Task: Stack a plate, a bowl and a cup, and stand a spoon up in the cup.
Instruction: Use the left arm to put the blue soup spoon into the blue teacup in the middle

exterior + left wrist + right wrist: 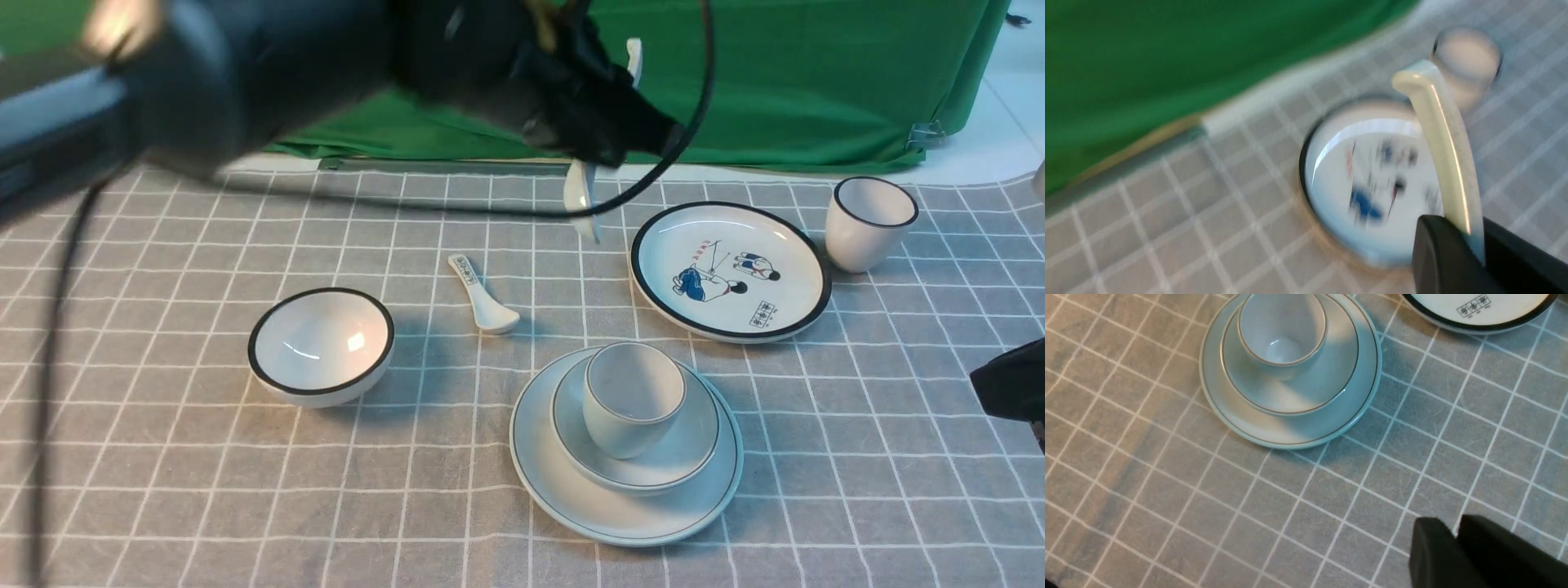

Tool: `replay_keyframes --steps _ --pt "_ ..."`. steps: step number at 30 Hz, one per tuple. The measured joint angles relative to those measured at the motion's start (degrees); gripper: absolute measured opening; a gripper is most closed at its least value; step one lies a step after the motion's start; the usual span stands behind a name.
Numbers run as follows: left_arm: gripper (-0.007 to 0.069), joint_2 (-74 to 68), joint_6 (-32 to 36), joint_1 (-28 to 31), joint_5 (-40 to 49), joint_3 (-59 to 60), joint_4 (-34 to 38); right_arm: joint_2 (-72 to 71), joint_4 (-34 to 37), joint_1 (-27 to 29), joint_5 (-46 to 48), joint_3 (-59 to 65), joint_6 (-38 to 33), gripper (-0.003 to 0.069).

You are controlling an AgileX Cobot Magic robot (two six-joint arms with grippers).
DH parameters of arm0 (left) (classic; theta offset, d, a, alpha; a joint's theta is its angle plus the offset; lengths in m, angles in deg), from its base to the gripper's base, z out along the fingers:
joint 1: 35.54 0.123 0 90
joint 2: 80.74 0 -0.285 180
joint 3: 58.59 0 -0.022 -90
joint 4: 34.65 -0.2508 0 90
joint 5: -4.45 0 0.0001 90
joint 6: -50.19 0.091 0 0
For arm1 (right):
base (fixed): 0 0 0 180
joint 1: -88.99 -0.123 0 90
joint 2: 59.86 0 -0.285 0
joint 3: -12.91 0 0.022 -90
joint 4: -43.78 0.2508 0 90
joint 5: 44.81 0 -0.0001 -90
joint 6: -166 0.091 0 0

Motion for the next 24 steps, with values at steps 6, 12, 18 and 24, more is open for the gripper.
replay_keyframes --steps 6,12,18,24 --pt "0.0028 5.1 -1.7 0.0 -47.1 28.1 0.0 -0.3 0.0 0.0 -0.9 0.0 0.0 0.0129" --pt "0.0028 5.1 -2.9 0.1 -47.2 31.4 -4.9 -0.3 0.0 0.0 -1.7 0.0 0.0 0.0131" --pt "0.0028 4.9 -4.4 0.1 -51.3 31.4 -9.4 -0.3 0.0 0.0 -1.9 0.0 0.0 0.0138" --pt "0.0028 1.2 -5.6 0.1 -53.8 31.4 -15.4 -0.3 0.1 0.0 -2.1 0.0 0.0 0.0142"
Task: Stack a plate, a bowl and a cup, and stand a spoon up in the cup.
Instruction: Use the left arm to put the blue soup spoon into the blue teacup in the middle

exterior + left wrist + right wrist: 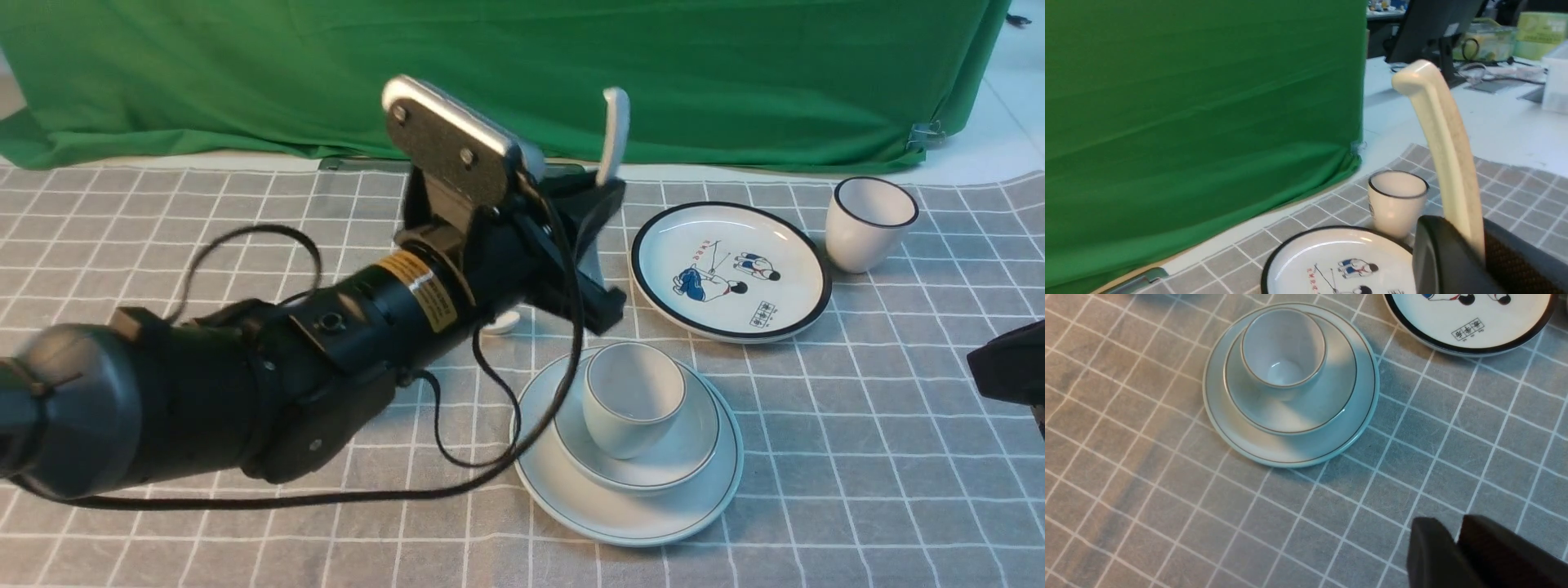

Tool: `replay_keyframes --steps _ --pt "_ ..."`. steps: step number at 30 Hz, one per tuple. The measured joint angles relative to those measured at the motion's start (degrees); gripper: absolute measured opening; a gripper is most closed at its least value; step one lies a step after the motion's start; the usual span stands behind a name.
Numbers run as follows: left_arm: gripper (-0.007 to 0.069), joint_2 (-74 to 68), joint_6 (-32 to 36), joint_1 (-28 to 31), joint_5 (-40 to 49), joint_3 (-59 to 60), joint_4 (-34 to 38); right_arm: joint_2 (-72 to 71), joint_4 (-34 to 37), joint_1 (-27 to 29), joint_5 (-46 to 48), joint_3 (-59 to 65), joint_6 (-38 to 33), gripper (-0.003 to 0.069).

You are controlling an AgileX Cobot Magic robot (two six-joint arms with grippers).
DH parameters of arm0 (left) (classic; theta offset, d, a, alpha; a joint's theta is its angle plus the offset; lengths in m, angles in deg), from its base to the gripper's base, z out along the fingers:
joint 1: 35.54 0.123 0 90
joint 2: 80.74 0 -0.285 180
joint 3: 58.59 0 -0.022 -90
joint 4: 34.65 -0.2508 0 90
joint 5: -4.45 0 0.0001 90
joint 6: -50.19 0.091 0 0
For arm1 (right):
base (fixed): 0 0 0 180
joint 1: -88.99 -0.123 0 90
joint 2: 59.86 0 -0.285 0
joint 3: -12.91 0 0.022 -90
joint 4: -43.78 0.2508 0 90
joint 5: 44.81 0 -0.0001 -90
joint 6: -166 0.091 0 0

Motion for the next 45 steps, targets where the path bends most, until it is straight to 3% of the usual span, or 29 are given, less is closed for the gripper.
replay_keyframes --steps 6,12,30,45 --pt "0.0029 -6.8 -0.1 -1.0 -4.2 0.0 -2.6 0.0 0.2 0.0 0.0 0.0 0.0 0.0142" --pt "0.0029 -10.6 -0.1 -1.0 -10.1 0.0 0.3 0.0 0.2 0.0 0.0 0.0 0.0 0.0144" --pt "0.0044 -16.2 -0.4 -1.0 -12.4 -0.1 0.6 0.0 0.2 0.0 -0.1 0.0 -0.3 0.0143" --pt "0.0249 -16.2 -2.7 -1.0 -11.0 0.0 0.2 0.0 0.3 0.0 -0.1 0.0 -0.3 0.0143"
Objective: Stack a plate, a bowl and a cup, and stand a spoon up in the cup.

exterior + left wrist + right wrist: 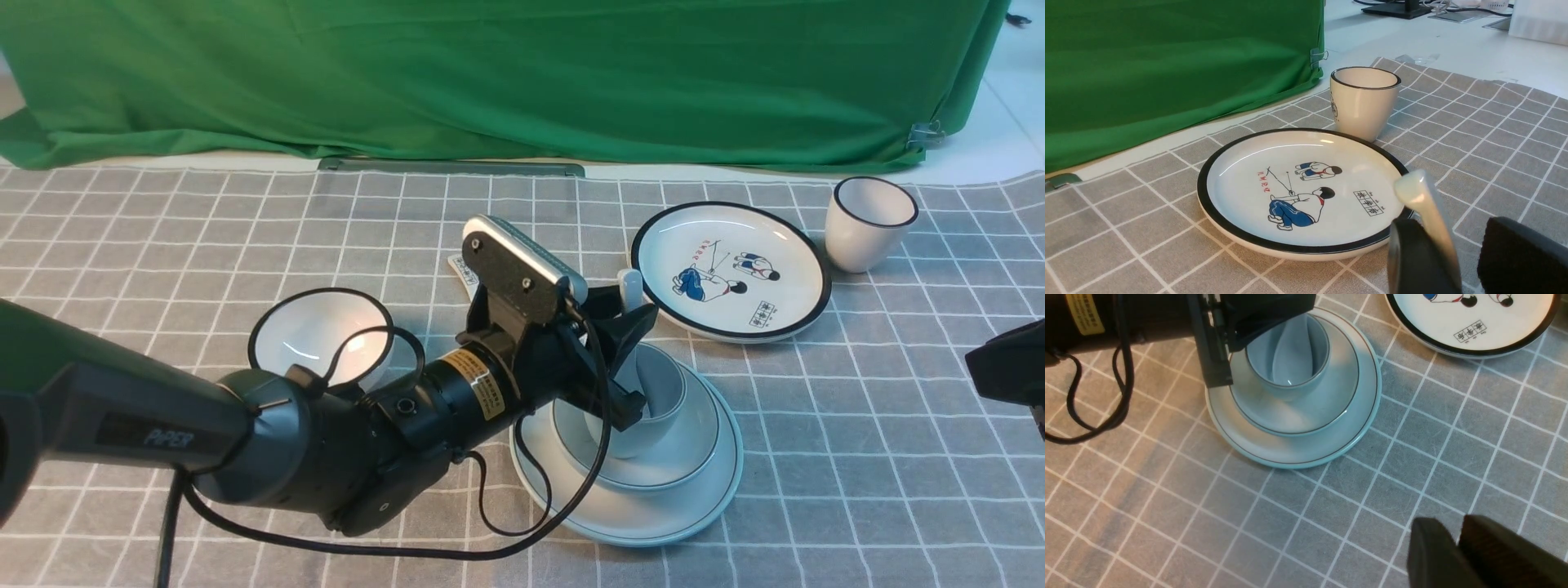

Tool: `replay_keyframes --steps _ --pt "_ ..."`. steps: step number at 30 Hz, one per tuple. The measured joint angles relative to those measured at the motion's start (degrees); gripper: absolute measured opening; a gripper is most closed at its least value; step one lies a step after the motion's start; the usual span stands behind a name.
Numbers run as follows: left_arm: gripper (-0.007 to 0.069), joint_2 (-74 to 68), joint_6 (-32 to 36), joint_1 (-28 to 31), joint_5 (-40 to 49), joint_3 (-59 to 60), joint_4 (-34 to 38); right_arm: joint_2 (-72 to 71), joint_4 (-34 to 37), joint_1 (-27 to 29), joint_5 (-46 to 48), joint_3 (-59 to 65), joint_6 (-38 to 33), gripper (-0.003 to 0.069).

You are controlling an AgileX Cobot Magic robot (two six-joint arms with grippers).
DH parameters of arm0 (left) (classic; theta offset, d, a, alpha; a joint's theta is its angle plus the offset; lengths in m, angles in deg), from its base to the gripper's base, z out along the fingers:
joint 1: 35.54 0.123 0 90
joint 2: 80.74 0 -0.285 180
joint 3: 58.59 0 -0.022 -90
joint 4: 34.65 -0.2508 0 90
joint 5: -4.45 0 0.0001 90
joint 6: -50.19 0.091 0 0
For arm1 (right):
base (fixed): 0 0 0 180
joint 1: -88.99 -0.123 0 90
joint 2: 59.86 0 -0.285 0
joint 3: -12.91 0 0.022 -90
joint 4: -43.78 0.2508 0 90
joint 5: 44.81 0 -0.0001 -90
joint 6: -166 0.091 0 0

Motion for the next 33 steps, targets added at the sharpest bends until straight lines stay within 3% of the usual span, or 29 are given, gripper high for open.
replay_keyframes --steps 8,17,21,23,27,30,33 --pt "0.0303 6.1 -4.1 0.0 17.5 0.1 -0.2 0.0 0.0 0.0 0.0 0.0 0.0 0.0143" --pt "0.0340 14.6 -4.1 0.0 26.6 0.1 0.0 0.0 0.0 0.0 0.0 0.0 0.0 0.0143" --pt "0.0328 20.2 -3.9 0.3 42.7 0.1 2.4 0.0 0.0 0.0 0.0 0.0 0.0 0.0143" --pt "0.0270 23.6 -3.6 1.1 53.2 0.1 3.0 0.0 0.0 0.0 -0.1 0.0 0.0 0.0143" --pt "0.0084 31.6 -3.2 2.8 66.9 0.1 2.5 -0.5 0.0 0.0 -3.0 0.0 0.3 0.0132" --pt "0.0020 40.1 -3.2 3.6 71.1 1.2 2.1 -3.7 -0.8 0.0 -7.7 0.2 0.4 0.0080" --pt "0.0007 50.7 -3.4 3.7 71.2 5.3 2.6 -10.9 -4.1 0.0 -12.8 0.4 0.4 0.0024"
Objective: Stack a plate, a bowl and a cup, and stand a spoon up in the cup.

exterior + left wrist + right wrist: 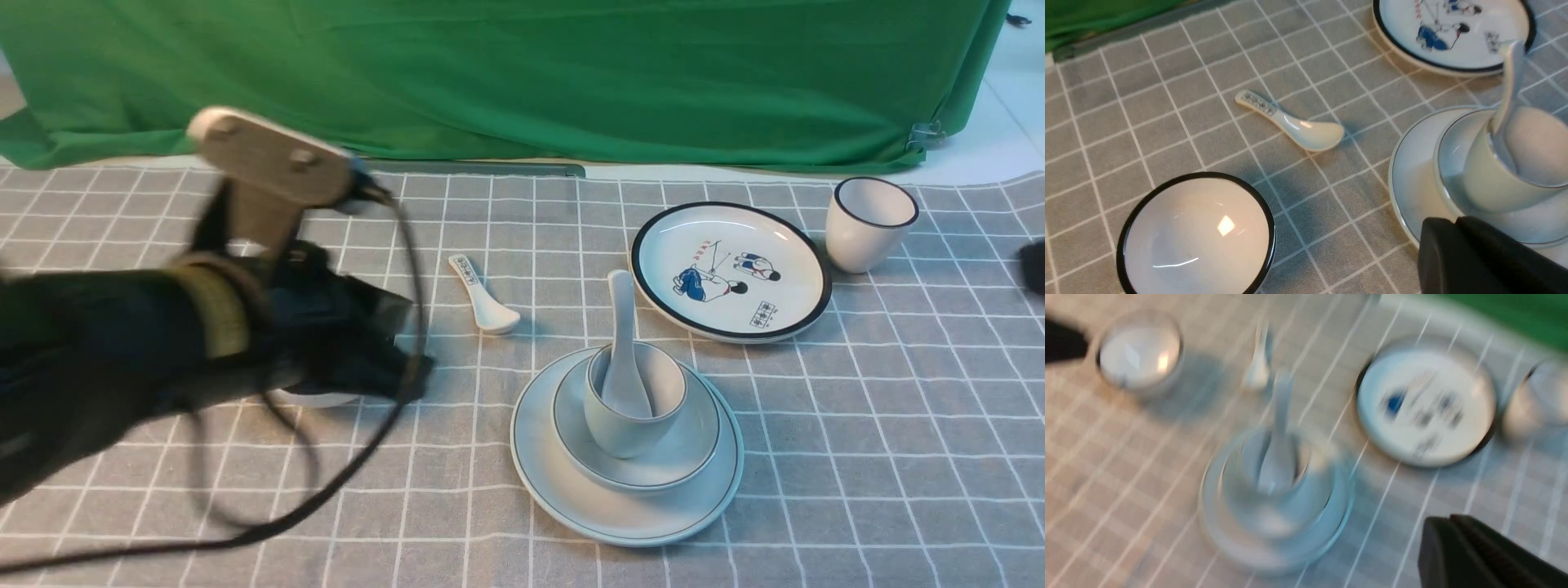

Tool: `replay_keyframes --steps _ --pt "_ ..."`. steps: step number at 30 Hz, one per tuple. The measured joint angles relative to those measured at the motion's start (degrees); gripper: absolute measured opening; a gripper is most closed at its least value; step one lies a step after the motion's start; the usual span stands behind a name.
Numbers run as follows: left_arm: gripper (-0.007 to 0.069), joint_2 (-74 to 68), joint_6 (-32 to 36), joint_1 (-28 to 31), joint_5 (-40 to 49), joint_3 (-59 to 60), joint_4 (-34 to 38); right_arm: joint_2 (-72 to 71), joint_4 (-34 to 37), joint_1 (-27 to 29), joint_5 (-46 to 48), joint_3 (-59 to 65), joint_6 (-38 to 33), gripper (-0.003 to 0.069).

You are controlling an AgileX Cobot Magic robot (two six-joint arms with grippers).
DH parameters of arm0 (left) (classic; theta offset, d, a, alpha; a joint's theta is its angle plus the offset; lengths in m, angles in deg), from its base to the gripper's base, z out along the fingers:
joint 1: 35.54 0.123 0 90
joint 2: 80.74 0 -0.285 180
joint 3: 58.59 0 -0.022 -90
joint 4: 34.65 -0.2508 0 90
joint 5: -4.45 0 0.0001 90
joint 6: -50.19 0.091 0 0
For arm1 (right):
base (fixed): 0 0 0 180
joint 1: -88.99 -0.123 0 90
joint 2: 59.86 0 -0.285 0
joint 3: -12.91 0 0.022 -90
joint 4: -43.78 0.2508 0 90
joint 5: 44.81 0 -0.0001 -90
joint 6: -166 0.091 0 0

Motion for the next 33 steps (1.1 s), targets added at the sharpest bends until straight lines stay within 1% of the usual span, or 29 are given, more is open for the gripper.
replay_keyframes --steps 3,6,10,11,12,15,22,33 --pt "0.0006 12.4 -2.5 0.0 0.0 6.8 0.9 -11.2 -3.6 0.0 -6.2 2.9 0.1 0.0021" --pt "0.0006 19.4 -3.9 0.0 0.5 11.0 1.3 -19.4 -5.7 0.0 -10.9 6.9 0.1 0.0021" --pt "0.0006 28.9 -4.3 0.1 1.8 16.4 2.2 -29.9 -7.7 0.0 -17.3 13.6 0.6 0.0021" --pt "0.0006 29.4 -4.4 0.1 1.9 16.6 2.4 -31.3 -7.8 0.0 -18.1 14.5 0.7 0.0021" --pt "0.0007 32.8 -4.4 0.1 2.5 18.2 2.8 -36.4 -8.1 0.0 -20.8 17.8 1.6 0.0021" --pt "0.0008 38.7 -4.4 0.1 3.7 20.7 3.7 -43.4 -8.1 0.0 -24.3 22.7 3.3 0.0021" --pt "0.0009 43.4 -4.4 0.2 4.6 22.3 4.0 -44.0 -7.0 0.0 -23.9 24.6 6.1 0.0021" --pt "0.0009 43.4 -3.0 0.2 4.6 22.3 4.5 -43.9 -6.7 0.0 -23.8 24.8 6.5 0.0029"
